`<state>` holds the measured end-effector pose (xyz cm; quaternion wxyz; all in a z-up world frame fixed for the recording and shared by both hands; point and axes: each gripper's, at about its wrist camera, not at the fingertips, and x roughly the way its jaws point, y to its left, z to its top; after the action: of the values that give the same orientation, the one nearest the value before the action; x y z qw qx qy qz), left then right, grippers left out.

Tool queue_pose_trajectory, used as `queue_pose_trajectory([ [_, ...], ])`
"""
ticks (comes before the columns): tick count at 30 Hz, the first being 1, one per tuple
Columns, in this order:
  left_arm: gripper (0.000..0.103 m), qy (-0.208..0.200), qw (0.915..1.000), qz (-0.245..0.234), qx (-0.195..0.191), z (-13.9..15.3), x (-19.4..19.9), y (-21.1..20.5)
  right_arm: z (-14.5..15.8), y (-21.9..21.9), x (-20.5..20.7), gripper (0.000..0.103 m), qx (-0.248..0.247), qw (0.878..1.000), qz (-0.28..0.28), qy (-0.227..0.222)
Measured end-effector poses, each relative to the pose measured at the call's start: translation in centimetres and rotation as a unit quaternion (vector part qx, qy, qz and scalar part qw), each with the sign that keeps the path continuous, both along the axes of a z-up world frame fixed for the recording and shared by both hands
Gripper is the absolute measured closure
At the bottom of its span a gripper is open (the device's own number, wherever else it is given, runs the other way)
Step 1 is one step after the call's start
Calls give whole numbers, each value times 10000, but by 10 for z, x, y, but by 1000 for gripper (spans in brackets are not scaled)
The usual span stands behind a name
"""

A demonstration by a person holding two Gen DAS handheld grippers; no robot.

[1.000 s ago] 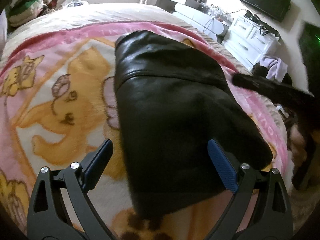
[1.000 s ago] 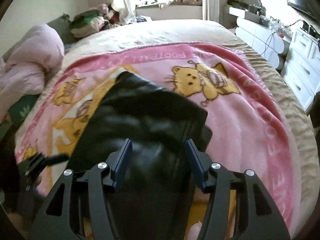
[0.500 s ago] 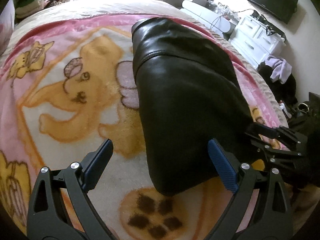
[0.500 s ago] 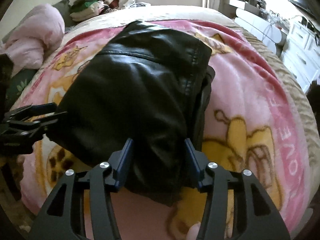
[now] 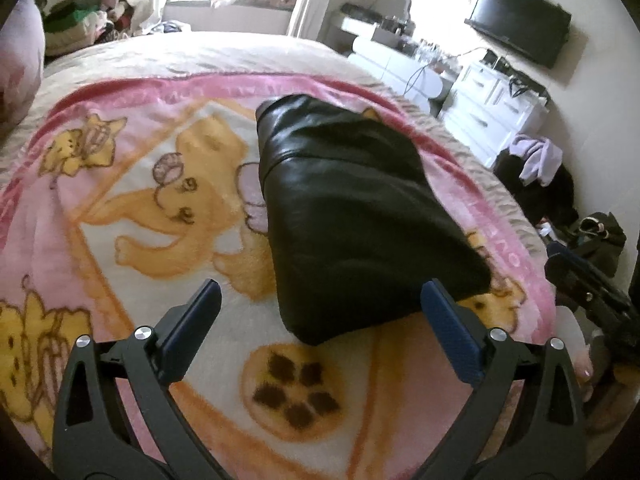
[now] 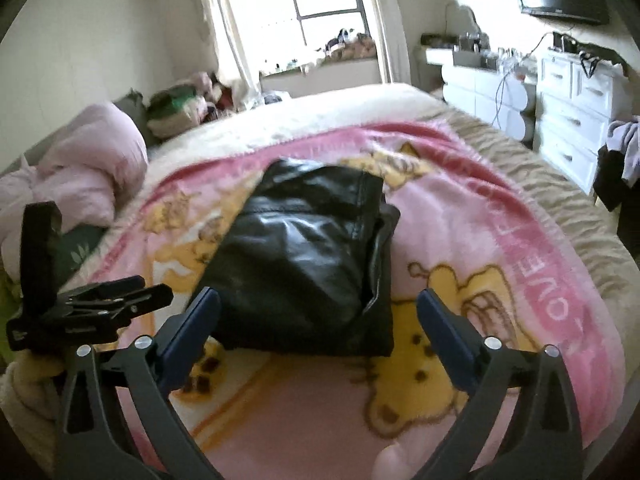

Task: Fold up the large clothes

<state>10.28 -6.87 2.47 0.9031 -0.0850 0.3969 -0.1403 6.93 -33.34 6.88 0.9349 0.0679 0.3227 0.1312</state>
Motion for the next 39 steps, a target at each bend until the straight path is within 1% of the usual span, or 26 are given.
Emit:
queue_pose_trajectory([
  [3, 9, -117, 9999, 16, 19, 4, -17, 2, 6, 4, -19, 4, -119, 9996, -116, -227],
  [6, 9, -345, 9993, 46, -154, 9, -36, 6, 6, 13, -40, 4, -316, 9985, -214, -405],
  [9, 9, -391, 9992, 72, -47, 9, -50, 6, 0, 24, -57, 4, -561, 9968, -231, -514],
  [12, 9, -392, 9992, 116, -5, 4, -61, 8, -6, 29, -70, 4, -557, 9969, -232, -496],
  [15, 9, -369, 9991, 206, -46, -2, -68, 12, -10, 31, -74, 4, -483, 9976, -241, -428],
  [19, 9, -384, 9988, 253, 173, -4, -72, 11, -15, 34, -75, 4, -589, 9975, -248, -317],
  [22, 9, -342, 9990, 277, 117, -5, -72, 14, -17, 32, -74, 4, -550, 9980, -240, -213],
  [31, 9, -308, 9984, 390, 258, -8, -73, 17, -18, 33, -72, 4, -567, 9981, -212, -139],
  [39, 9, -236, 9985, 426, 269, -9, -72, 19, -21, 34, -69, 4, -567, 9982, -189, -102],
])
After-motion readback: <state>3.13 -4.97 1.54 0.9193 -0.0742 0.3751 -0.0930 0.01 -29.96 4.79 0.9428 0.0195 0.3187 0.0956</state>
